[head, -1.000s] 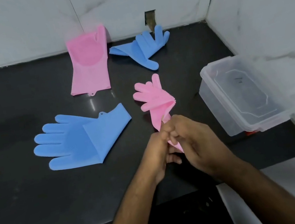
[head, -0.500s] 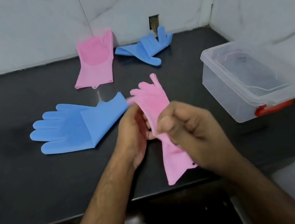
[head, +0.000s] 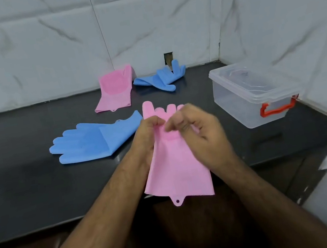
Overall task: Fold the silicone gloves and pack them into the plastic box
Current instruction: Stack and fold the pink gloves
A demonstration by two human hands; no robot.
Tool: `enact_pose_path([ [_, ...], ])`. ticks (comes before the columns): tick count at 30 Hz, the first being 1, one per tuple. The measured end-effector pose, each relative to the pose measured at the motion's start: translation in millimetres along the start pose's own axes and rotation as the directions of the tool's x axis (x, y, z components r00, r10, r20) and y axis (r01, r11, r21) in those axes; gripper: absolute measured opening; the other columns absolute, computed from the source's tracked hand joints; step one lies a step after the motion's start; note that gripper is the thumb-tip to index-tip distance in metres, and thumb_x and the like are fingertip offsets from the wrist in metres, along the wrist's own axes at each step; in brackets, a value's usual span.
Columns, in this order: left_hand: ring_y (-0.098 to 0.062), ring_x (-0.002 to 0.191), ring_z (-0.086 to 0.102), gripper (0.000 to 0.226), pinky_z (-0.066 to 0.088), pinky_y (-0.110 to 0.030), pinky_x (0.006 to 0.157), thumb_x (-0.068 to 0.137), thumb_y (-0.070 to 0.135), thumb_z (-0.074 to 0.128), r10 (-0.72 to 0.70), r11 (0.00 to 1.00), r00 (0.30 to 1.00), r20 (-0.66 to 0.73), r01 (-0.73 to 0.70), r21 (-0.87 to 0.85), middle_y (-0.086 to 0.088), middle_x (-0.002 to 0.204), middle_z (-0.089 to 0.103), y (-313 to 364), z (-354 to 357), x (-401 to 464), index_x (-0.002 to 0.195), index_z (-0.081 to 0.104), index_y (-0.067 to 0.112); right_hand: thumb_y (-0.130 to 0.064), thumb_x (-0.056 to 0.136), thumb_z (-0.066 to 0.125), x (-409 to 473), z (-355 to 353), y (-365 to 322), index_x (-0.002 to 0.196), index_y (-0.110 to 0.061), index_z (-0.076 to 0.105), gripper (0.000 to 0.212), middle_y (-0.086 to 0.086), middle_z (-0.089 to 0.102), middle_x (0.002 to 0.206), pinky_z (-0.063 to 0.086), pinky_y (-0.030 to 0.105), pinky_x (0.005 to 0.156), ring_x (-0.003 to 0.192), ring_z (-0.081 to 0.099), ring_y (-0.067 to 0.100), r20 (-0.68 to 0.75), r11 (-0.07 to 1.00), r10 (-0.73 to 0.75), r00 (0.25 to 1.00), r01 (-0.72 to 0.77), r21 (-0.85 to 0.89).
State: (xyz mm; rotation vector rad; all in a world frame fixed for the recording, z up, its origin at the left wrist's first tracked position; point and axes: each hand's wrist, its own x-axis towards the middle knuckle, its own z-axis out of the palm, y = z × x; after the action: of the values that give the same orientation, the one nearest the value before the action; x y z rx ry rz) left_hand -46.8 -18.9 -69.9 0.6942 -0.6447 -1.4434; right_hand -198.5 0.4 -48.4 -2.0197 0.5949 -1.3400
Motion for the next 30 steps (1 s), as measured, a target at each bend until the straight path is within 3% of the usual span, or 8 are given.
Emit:
enact_pose_path([
  [2,-0.036,0.113,0.059,0.050,0.049,-0.053,0.103,0.075,-0.009,0.044,-0.008,1.000,0.986,-0.167,0.012,0.022,-0.004,0.111,0.059,1,1,2,0.110,0.060,0.024,-0.034,0.104,0.054,6,-12,19,0.103,-0.019,0.070,0.022,-0.002,0.059,0.105,0.048,0.023,0.081,0.092,0.060,0.007,-0.197,0.940,0.151,0.969,-0.202,-0.273],
  [4,-0.037,0.113,0.066,0.074,0.063,-0.047,0.074,0.079,-0.012,0.044,-0.026,0.991,0.966,-0.257,0.058,0.119,-0.013,0.135,0.060,3,3,2,0.143,0.045,0.024,-0.044,0.102,0.052,15,-22,40,0.116,-0.022,0.063,0.028,0.001,0.055,0.118,0.052,0.029,0.088,0.096,0.060,0.008,-0.188,0.841,0.336,0.923,-0.384,-0.381],
  [7,-0.038,0.106,0.069,0.068,0.062,-0.040,0.058,0.083,-0.014,0.044,-0.013,0.972,0.947,-0.322,0.088,0.218,-0.022,0.131,0.062,-2,10,-2,0.146,0.042,0.013,-0.046,0.096,0.060,26,-27,63,0.128,-0.019,0.057,0.042,0.005,0.060,0.120,0.055,0.035,0.089,0.094,0.066,0.011,-0.093,0.817,0.466,0.880,-0.468,-0.337],
  [11,-0.023,0.098,0.070,0.054,0.058,-0.031,0.062,0.089,-0.002,0.056,0.188,0.856,0.913,-0.363,0.029,0.516,-0.011,0.126,0.063,-9,10,-3,0.138,0.040,0.013,-0.033,0.090,0.071,45,-21,77,0.135,-0.019,0.053,0.051,0.004,0.064,0.117,0.056,0.038,0.085,0.098,0.066,0.018,-0.034,0.781,0.521,0.853,-0.492,-0.385],
  [13,-0.020,0.105,0.062,0.054,0.049,-0.030,0.078,0.090,0.009,0.063,0.430,0.577,0.852,-0.298,-0.005,0.817,-0.004,0.130,0.056,-10,3,0,0.138,0.038,0.013,-0.025,0.090,0.071,50,-19,82,0.135,-0.018,0.053,0.048,0.002,0.064,0.112,0.050,0.030,0.076,0.096,0.064,0.018,-0.052,0.759,0.515,0.856,-0.483,-0.436],
  [15,-0.020,0.111,0.054,0.053,0.037,-0.023,0.085,0.091,0.013,0.065,0.549,0.382,0.804,-0.227,0.000,0.924,-0.005,0.133,0.050,-6,-5,4,0.139,0.043,0.007,-0.015,0.090,0.068,50,-19,86,0.130,-0.018,0.056,0.041,-0.001,0.066,0.103,0.045,0.024,0.067,0.089,0.063,0.016,-0.064,0.772,0.504,0.861,-0.483,-0.414],
  [23,-0.024,0.122,0.057,0.043,0.042,-0.029,0.096,0.100,0.027,0.058,0.563,0.303,0.802,-0.200,0.024,0.953,-0.008,0.134,0.061,10,-21,18,0.138,0.050,0.008,-0.003,0.088,0.060,52,-21,95,0.110,-0.020,0.067,0.029,-0.002,0.064,0.095,0.040,0.013,0.058,0.076,0.058,0.009,-0.140,0.806,0.461,0.876,-0.480,-0.347],
  [30,-0.023,0.120,0.059,0.044,0.043,-0.028,0.091,0.103,0.032,0.055,0.485,0.105,0.860,-0.157,0.122,0.987,-0.010,0.134,0.062,28,-42,35,0.139,0.054,0.006,-0.036,0.095,0.066,78,-14,102,0.133,-0.017,0.061,0.044,0.005,0.055,0.130,0.050,0.030,0.094,0.105,0.061,0.015,-0.119,0.790,0.420,0.900,-0.427,-0.440],
])
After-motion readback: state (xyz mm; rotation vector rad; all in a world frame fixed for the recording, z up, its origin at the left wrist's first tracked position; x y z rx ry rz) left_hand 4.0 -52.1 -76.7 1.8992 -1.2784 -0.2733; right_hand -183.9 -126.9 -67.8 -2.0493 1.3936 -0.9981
